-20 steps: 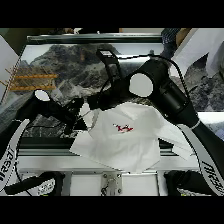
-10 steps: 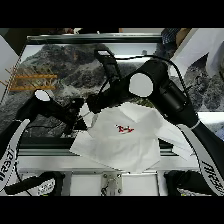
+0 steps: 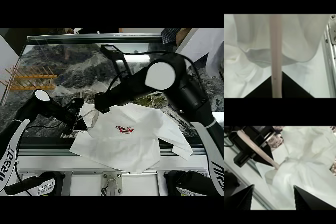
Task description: Fold the clothes and pants, and hang the long-sleeved shirts on hangers.
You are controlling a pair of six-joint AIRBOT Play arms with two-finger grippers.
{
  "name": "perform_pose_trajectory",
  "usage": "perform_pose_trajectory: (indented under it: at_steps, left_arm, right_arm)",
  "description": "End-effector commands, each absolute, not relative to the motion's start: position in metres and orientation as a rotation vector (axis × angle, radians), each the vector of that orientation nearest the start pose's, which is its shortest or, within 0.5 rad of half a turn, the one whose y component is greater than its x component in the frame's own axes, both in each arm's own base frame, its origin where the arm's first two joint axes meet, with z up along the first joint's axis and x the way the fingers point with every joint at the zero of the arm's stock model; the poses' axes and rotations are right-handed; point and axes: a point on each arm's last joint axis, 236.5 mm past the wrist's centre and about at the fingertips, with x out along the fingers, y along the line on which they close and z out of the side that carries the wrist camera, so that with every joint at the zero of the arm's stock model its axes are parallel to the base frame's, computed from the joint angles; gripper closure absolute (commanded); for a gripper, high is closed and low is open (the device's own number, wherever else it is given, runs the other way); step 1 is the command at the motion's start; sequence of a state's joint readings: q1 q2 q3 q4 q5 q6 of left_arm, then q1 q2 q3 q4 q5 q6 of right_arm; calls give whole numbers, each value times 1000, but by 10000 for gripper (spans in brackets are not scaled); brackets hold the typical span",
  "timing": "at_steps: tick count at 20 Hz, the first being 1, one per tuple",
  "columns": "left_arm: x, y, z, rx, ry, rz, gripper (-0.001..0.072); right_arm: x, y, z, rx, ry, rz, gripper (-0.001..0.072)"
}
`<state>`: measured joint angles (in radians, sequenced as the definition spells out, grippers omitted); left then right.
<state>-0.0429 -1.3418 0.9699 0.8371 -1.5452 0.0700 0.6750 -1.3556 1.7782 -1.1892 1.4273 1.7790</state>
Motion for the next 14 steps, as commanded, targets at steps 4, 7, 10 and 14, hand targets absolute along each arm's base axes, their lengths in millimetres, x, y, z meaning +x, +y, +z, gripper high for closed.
perform_pose_trajectory:
  at_steps: [4,7,10,14]
  left_arm:
    - [248,-169,-5,461,874,-1658,694]
    - [247,-169,-4,460,874,-1660,694]
    - [243,-169,-3,445,888,-1670,694]
    - [242,-168,-3,440,894,-1673,694]
  right_arm:
    - [273,249,218,-151,1127,907,177]
    - [274,214,240,-87,1074,962,176]
    - [281,166,238,41,1020,943,177]
    - [279,128,221,307,848,994,178]
